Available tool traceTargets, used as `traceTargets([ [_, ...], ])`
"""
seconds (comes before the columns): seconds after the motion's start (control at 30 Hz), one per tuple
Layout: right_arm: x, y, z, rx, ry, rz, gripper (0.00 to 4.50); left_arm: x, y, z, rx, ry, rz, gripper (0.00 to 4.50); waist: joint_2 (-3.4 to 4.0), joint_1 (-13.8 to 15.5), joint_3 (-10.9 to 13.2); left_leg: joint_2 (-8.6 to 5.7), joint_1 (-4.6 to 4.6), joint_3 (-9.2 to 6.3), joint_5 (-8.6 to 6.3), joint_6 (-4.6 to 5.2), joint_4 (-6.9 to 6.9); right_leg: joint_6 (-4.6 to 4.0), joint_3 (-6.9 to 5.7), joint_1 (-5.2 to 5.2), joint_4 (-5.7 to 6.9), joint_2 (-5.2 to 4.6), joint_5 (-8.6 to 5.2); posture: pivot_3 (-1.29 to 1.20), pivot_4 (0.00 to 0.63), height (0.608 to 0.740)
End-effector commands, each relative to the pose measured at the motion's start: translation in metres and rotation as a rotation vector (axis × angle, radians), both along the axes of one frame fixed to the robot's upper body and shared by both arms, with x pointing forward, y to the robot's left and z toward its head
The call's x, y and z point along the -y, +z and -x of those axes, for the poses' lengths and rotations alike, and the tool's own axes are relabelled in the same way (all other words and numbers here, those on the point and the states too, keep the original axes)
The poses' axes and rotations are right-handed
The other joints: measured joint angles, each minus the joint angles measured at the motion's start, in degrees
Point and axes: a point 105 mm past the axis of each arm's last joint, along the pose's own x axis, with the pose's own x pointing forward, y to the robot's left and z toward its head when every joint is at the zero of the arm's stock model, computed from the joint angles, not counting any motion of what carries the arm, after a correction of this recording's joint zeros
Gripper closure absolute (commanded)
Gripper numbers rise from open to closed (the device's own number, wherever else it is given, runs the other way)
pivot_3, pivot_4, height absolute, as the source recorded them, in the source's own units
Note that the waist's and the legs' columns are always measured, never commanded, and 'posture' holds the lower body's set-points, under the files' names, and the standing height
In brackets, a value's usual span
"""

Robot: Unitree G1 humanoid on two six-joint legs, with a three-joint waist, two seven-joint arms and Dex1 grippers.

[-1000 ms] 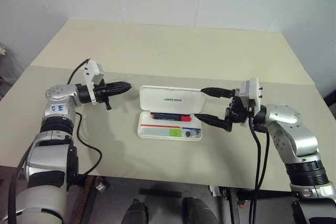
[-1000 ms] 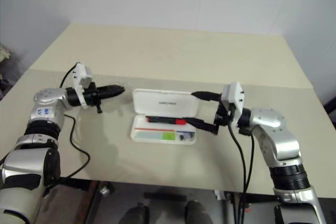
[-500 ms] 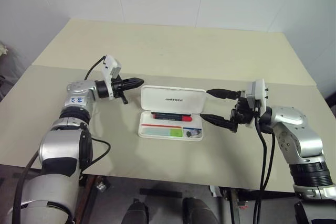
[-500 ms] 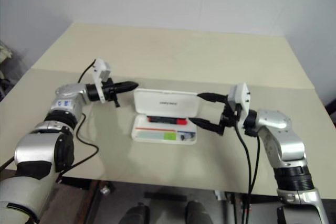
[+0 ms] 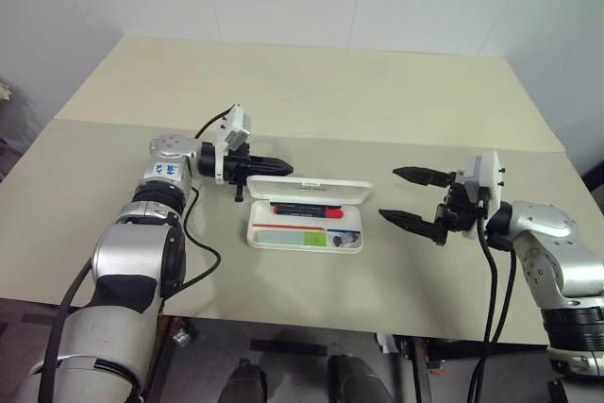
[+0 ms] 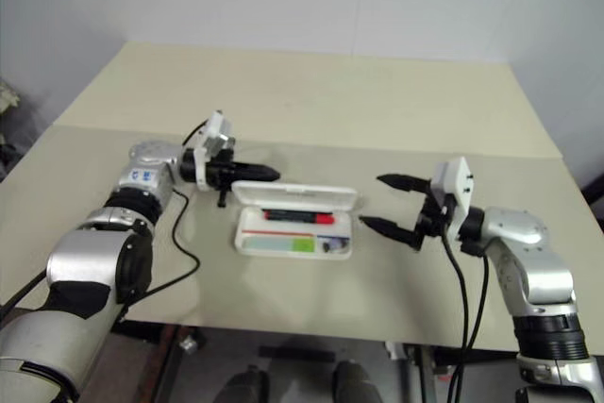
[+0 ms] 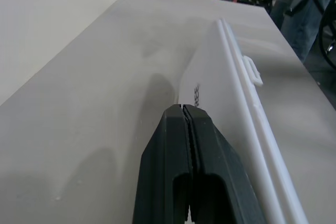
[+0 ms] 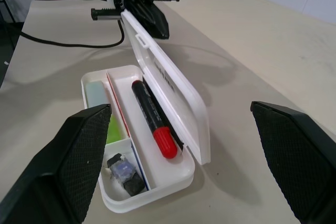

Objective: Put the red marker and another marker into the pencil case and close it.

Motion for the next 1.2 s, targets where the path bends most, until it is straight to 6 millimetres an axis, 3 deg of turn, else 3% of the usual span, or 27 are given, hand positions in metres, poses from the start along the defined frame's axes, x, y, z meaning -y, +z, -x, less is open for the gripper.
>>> traceTargets([
  [0.03, 0.001, 0.016, 0.005, 0.057, 0.020, -0.010, 0.00, 0.000, 0.014, 0.011, 0.048, -0.122, -0.049, 4.48, 0.00, 0.02, 0.00, 0.00, 0.00, 0.00, 0.00, 0.00, 0.02, 0.00, 0.00, 0.00, 0.00, 0.00, 0.00, 0.00, 0.150, 0.740],
  [0.17, 0.001, 0.030, 0.005, 0.051, 0.093, -0.083, 0.00, -0.003, -0.007, 0.017, 0.102, -0.179, -0.244, 4.48, 0.00, -0.14, 0.00, -0.01, 0.01, 0.02, 0.00, 0.00, 0.07, 0.01, 0.07, 0.00, 0.20, -0.01, 0.00, 0.00, 0.150, 0.740],
  [0.37, 0.010, 0.034, 0.000, 0.055, 0.142, -0.044, 0.00, -0.006, -0.023, 0.026, 0.119, -0.241, -0.326, 4.48, 0.01, 0.00, 0.00, 0.01, 0.04, 0.01, 0.00, 0.00, 0.14, 0.01, 0.08, 0.01, 0.27, -0.01, 0.00, 0.00, 0.150, 0.740],
  [0.83, 0.025, 0.031, 0.002, 0.014, 0.212, -0.005, 0.00, -0.002, -0.033, 0.034, 0.150, -0.331, -0.420, 4.48, 0.02, 0.00, 0.01, 0.00, 0.01, 0.01, -0.01, 0.02, 0.28, 0.00, 0.09, 0.02, 0.28, 0.00, 0.00, 0.00, 0.150, 0.740],
  [1.2, 0.023, 0.034, -0.003, 0.063, 0.215, 0.010, 0.00, -0.014, -0.058, 0.035, 0.247, -0.437, -0.678, 4.48, 0.02, -0.03, 0.01, -0.03, 0.16, 0.02, 0.00, 0.04, 0.54, 0.01, 0.14, 0.17, 0.30, 0.02, 0.00, 0.00, 0.150, 0.740],
])
